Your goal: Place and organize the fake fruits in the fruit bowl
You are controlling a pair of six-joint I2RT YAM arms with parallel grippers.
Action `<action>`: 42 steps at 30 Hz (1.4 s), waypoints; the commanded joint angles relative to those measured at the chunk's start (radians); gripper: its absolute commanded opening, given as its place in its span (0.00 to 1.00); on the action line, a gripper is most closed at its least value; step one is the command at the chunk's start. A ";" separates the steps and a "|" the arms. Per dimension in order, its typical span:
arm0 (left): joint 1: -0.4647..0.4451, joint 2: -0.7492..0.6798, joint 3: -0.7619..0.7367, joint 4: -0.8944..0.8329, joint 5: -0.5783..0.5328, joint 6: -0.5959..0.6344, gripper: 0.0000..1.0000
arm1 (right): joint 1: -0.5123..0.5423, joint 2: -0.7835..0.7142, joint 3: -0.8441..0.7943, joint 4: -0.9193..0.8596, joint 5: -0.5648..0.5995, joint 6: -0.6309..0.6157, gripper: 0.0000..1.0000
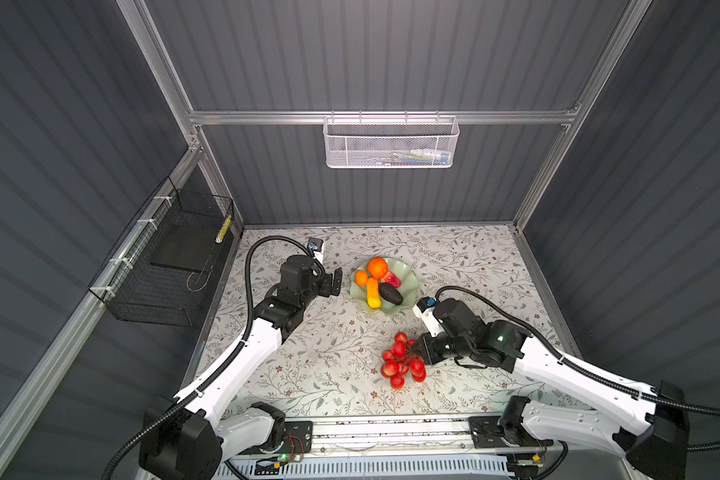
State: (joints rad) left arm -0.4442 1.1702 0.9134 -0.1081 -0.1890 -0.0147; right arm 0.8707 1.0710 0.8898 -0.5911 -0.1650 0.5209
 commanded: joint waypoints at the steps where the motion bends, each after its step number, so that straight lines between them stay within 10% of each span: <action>1: 0.002 -0.006 0.034 -0.013 0.004 -0.003 1.00 | -0.041 0.004 0.110 -0.014 -0.042 -0.082 0.03; 28: 0.001 -0.038 0.025 -0.002 0.006 0.016 1.00 | -0.430 0.710 0.445 0.350 -0.408 -0.333 0.06; 42: 0.002 -0.012 0.054 -0.021 -0.049 0.028 1.00 | -0.491 0.581 0.422 0.402 -0.186 -0.321 0.99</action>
State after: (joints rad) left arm -0.4442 1.1496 0.9176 -0.1127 -0.2016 -0.0071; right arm 0.3908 1.7241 1.3182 -0.2234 -0.4412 0.2028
